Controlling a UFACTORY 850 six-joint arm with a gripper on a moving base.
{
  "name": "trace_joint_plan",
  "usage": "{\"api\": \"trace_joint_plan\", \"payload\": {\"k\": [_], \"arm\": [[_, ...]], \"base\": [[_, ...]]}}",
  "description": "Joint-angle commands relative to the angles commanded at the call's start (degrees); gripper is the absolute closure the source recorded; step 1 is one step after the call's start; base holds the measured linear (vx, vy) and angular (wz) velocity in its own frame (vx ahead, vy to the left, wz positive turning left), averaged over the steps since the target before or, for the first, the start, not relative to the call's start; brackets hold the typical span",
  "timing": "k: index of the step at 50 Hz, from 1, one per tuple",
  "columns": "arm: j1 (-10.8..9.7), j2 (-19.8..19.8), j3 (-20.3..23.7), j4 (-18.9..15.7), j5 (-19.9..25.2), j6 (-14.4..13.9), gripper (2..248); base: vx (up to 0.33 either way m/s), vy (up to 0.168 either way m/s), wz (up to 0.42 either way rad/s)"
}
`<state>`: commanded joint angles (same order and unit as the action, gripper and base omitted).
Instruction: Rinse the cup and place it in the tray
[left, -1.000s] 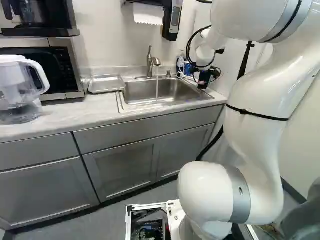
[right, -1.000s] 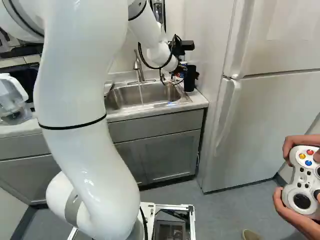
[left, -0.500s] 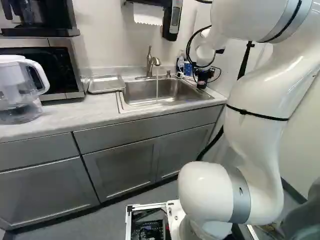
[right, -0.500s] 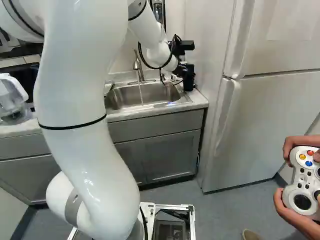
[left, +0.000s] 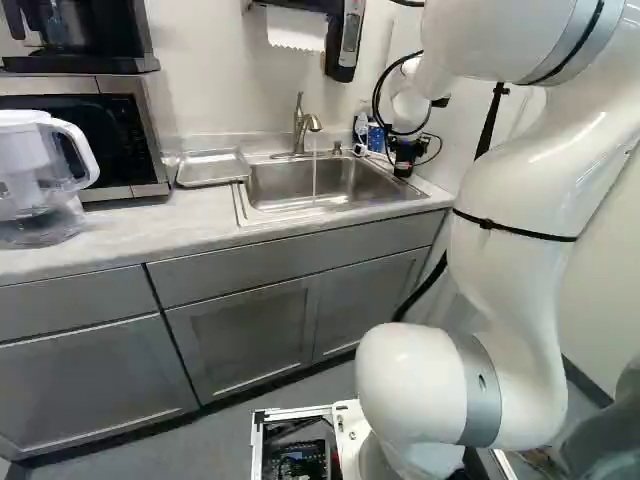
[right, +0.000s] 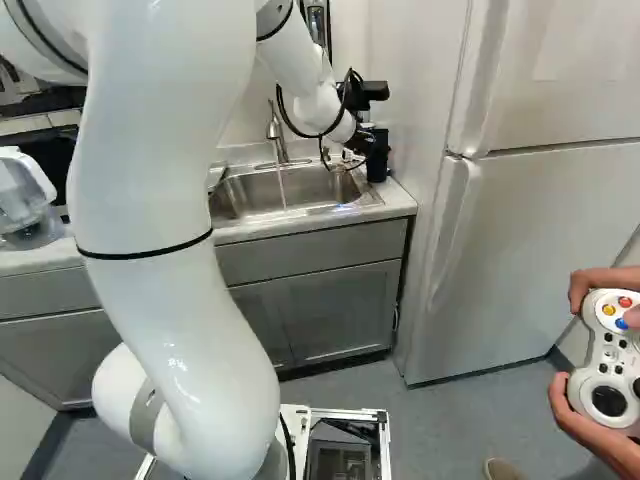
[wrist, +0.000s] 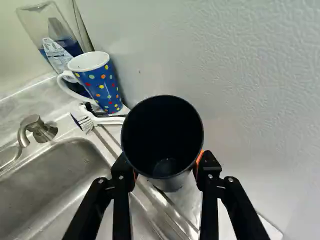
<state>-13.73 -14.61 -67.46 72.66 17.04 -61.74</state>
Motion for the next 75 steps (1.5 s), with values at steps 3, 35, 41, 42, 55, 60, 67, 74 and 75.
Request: {"api": "trace_joint_plan", "payload": {"k": [3,35,41,42,55,60,67,74,75], "arm": [[0.0,0.2,-0.1,0.0,0.0,0.0,127],[0.1,3.0,-1.0,0.0,0.0,0.0,127],[0.4,3.6,-1.1,0.0,0.0,0.0,127],[0.5,3.8,-1.0,0.0,0.0,0.0,127],[2.2,5.2,-0.1,0.0,0.0,0.0,127],[3.0,5.7,0.4,0.0,0.0,0.0,127],[4.1,6.3,1.1,0.0,0.0,0.0,127],[5.2,6.8,1.7,0.0,0.0,0.0,127],[5.3,6.9,1.7,0.0,0.0,0.0,127]], "base": [[0.0,0.0,0.0],[0.0,0.0,0.0],[0.0,0.0,0.0],[0.0,0.0,0.0],[0.0,0.0,0.0],[0.0,0.0,0.0],[0.0,0.0,0.0],[0.0,0.0,0.0],[0.0,0.0,0.0]]}}
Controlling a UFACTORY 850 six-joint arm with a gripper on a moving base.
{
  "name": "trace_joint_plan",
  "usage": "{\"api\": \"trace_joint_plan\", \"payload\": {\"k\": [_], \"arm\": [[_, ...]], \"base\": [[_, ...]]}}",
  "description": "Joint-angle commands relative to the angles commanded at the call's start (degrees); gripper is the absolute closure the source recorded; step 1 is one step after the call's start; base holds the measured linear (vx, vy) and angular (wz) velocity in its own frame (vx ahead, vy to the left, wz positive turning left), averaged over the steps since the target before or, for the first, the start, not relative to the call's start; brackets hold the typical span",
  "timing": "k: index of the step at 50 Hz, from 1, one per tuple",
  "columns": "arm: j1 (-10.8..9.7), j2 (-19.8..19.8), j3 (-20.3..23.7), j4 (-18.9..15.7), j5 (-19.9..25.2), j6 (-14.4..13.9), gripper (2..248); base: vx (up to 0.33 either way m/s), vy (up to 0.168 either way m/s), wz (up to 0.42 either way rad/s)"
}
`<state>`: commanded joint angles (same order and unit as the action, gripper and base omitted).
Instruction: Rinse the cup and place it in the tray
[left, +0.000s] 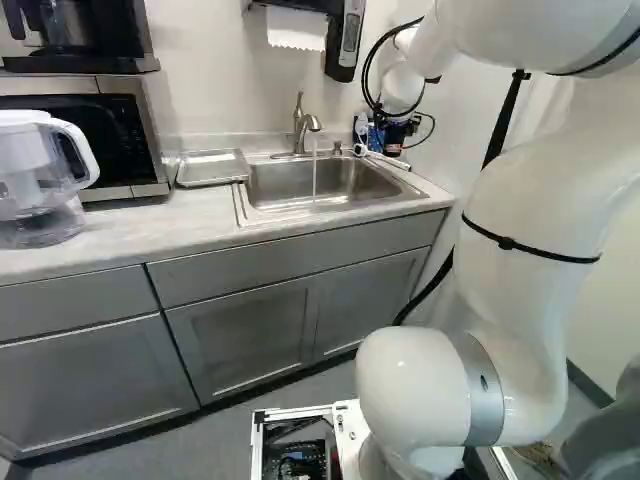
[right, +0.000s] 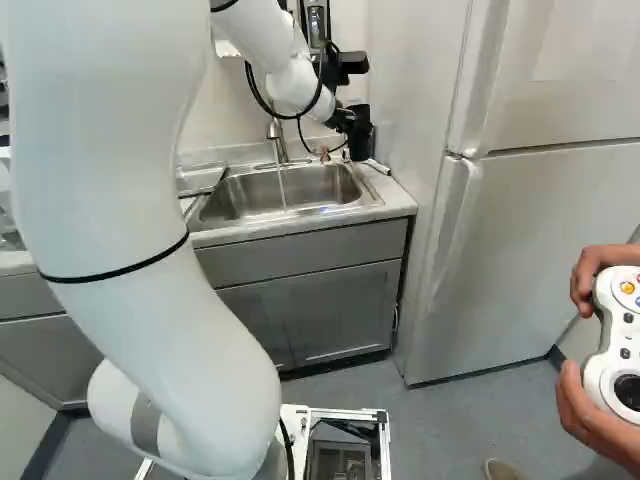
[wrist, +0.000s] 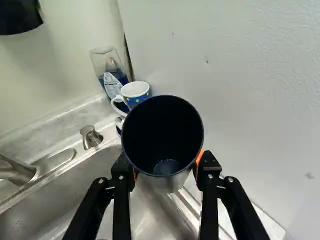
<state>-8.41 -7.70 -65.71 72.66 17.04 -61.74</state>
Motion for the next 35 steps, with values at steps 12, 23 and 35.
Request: {"api": "trace_joint_plan", "payload": {"k": [12,23,35], "arm": [[1.9,0.9,1.0,0.0,0.0,0.0,127],[3.7,2.2,2.3,0.0,0.0,0.0,127],[5.6,2.9,4.0,0.0,0.0,0.0,127]], "base": [[0.0,0.0,0.0],[0.0,0.0,0.0],[0.0,0.0,0.0]]}}
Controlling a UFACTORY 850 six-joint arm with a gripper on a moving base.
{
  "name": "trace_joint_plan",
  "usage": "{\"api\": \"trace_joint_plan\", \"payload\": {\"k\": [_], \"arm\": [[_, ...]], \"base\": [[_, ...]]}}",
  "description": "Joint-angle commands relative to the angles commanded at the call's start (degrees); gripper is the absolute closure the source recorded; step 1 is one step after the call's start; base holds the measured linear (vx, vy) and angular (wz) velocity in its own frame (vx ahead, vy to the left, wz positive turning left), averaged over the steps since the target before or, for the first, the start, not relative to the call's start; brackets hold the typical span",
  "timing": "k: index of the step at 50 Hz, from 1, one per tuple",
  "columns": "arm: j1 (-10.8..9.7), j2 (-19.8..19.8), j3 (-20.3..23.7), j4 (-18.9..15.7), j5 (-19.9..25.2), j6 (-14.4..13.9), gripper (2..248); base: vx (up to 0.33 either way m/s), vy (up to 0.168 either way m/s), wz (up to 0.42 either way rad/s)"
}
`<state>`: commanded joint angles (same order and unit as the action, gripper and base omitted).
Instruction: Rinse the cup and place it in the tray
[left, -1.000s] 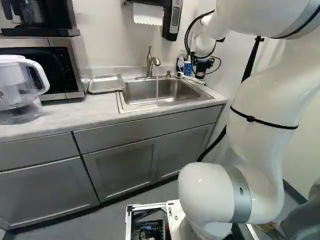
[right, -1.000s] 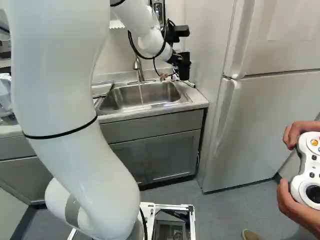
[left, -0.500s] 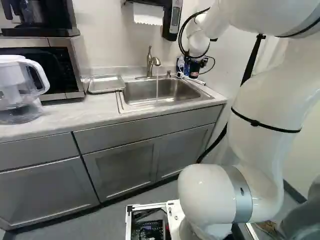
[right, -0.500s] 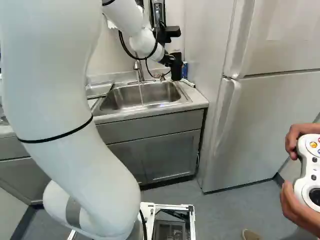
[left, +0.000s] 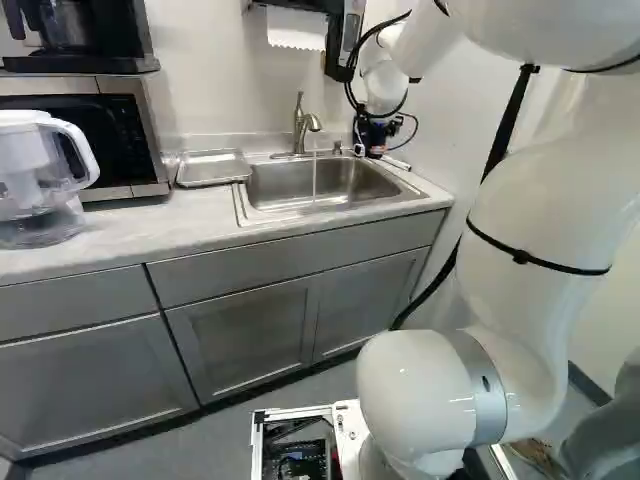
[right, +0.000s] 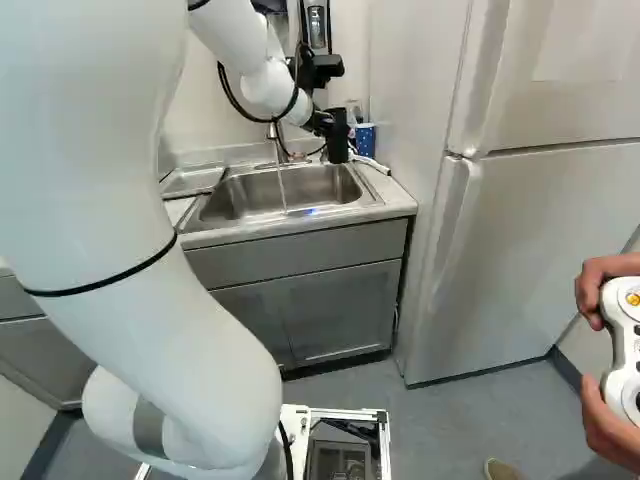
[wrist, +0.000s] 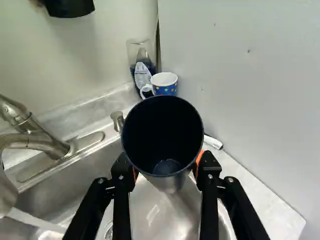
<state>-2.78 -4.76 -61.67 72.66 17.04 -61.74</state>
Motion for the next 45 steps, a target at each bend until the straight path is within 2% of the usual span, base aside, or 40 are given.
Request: {"api": "trace_joint_plan", "payload": {"k": [8,45], "arm": [[0.5,0.2,1.2,0.0,0.0,0.0,127],[0.6,-3.1,2.5,0.0,0.0,0.0,127]], "base": [[0.0,0.0,0.0],[0.0,0.0,0.0]]}}
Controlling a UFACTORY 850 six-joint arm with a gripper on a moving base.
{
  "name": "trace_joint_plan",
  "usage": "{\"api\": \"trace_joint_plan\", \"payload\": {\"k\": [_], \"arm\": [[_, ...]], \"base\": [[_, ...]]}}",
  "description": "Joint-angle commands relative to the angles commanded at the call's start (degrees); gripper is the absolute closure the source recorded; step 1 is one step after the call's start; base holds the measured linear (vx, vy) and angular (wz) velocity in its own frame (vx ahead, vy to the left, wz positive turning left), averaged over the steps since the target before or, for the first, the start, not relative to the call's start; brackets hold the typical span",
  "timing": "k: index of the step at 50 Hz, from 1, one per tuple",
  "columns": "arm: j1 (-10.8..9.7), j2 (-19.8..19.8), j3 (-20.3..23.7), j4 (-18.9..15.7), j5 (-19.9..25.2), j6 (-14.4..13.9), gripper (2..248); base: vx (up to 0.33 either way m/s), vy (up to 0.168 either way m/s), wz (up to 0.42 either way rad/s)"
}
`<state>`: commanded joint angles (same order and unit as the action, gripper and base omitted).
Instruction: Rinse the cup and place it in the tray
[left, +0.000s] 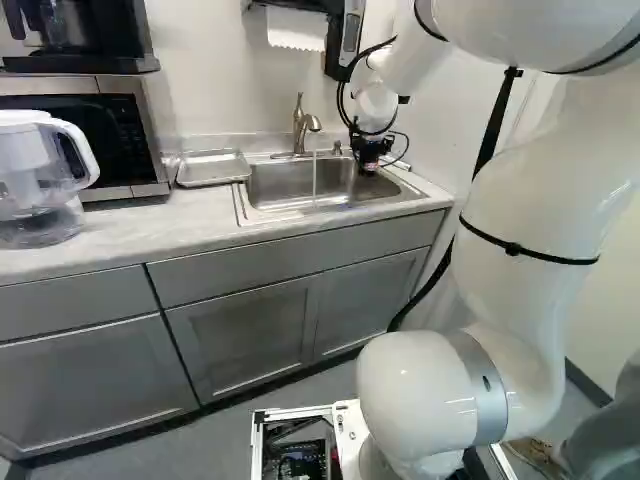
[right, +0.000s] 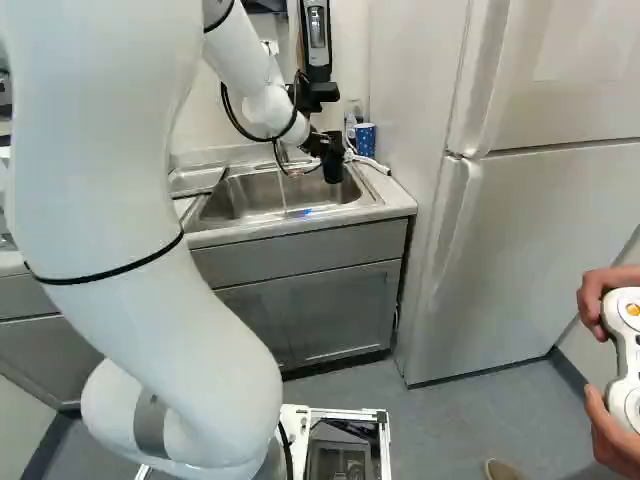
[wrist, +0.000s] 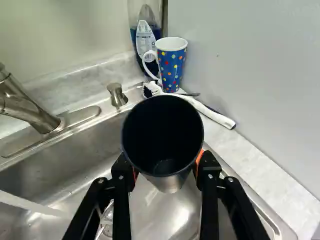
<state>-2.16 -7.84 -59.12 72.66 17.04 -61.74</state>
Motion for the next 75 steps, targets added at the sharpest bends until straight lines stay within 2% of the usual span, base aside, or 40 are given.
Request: {"api": "trace_joint_plan", "payload": {"k": [9,45,54,75], "arm": [[0.2,-0.6,0.5,0.0,0.0,0.0,127],[2.6,1.6,2.9,-0.6,-0.3,0.0,127],[3.0,1.8,3.1,-4.3,-2.0,0.0,127],[4.9,4.8,6.3,-16.3,-8.7,0.0,127]], "base": [[0.0,0.0,0.0],[0.0,0.0,0.0],[0.0,0.0,0.0],[0.0,0.0,0.0]]}}
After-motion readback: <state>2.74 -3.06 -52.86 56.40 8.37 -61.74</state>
